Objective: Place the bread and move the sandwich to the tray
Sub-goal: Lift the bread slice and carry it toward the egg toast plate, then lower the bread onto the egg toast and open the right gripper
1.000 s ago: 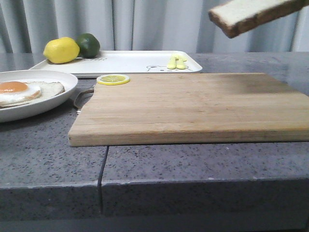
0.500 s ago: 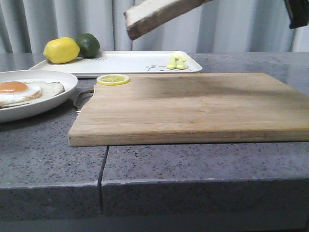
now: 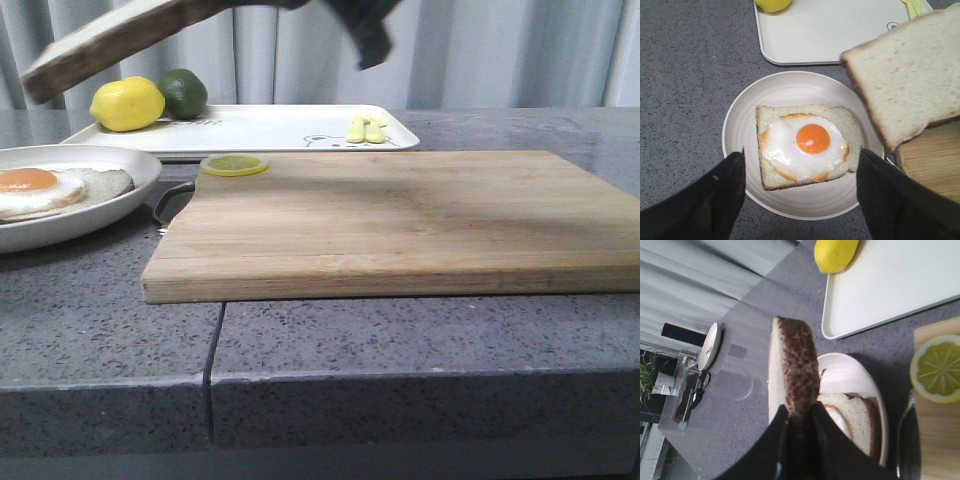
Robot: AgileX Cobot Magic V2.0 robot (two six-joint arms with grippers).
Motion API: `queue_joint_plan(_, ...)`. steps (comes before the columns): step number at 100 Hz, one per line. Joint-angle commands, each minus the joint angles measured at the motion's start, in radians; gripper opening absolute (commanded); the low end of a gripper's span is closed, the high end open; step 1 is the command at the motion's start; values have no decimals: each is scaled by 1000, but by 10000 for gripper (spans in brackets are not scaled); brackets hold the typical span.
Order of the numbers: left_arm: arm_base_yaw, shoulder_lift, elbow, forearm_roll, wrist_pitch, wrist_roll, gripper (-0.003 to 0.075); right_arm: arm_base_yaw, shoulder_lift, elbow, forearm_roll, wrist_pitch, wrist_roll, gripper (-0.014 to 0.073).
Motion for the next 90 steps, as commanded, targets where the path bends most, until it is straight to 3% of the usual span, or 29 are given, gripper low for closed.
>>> queue_joint_plan(1,1,0,-37,-21,-58,-4,438,31,17,-90,61,21,18,-61)
queue_joint_plan(28,1,0,-37,-21,-58,-4,438,98,140,-191,61,-36,61,-61)
queue_joint_plan(90,1,0,-37,-21,-58,-4,438,128,225,-235,61,-70,136,-61)
